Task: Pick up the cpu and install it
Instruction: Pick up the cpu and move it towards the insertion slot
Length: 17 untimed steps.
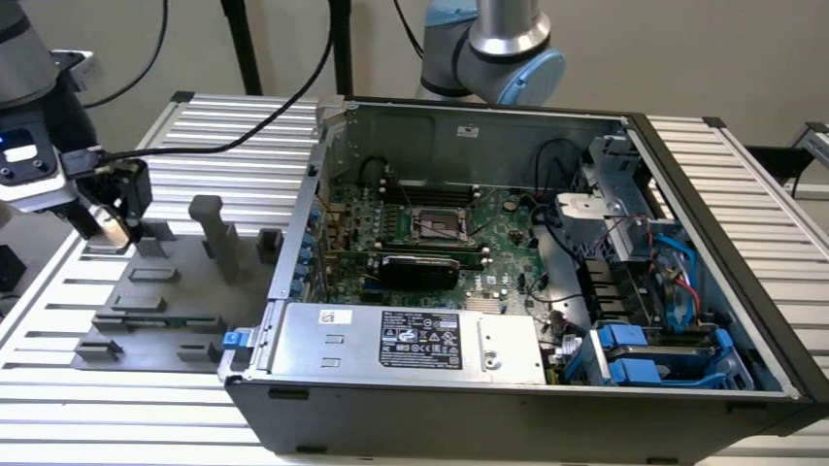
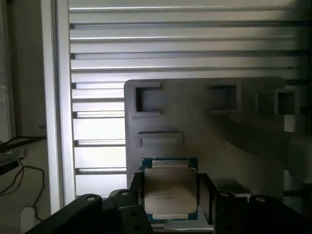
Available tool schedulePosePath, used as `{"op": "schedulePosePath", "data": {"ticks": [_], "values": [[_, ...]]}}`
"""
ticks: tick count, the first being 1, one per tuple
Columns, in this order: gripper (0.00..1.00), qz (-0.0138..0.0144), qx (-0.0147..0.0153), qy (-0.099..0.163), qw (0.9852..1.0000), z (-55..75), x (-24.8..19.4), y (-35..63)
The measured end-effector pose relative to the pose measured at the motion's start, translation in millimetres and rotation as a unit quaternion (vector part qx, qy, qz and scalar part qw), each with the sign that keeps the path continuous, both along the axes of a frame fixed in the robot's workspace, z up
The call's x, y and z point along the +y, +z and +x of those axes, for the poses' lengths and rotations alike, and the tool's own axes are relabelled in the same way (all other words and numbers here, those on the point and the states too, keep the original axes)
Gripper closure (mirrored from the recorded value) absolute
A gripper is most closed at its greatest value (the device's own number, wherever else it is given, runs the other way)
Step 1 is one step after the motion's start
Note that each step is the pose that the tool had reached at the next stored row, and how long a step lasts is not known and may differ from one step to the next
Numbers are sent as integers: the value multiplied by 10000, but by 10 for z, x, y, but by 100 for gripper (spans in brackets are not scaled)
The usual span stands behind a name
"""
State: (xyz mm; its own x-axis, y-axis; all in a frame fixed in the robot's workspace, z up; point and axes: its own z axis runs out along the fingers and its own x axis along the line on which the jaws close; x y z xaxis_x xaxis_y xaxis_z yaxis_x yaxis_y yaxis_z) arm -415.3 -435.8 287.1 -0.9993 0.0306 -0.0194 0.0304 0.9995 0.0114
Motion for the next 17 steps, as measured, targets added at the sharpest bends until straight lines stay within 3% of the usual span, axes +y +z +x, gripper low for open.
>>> {"op": "schedulePosePath", "data": {"ticks": [7,17], "values": [[45,0,0,0,10000,146,0,319],[45,2,1,0,10000,571,0,772]]}}
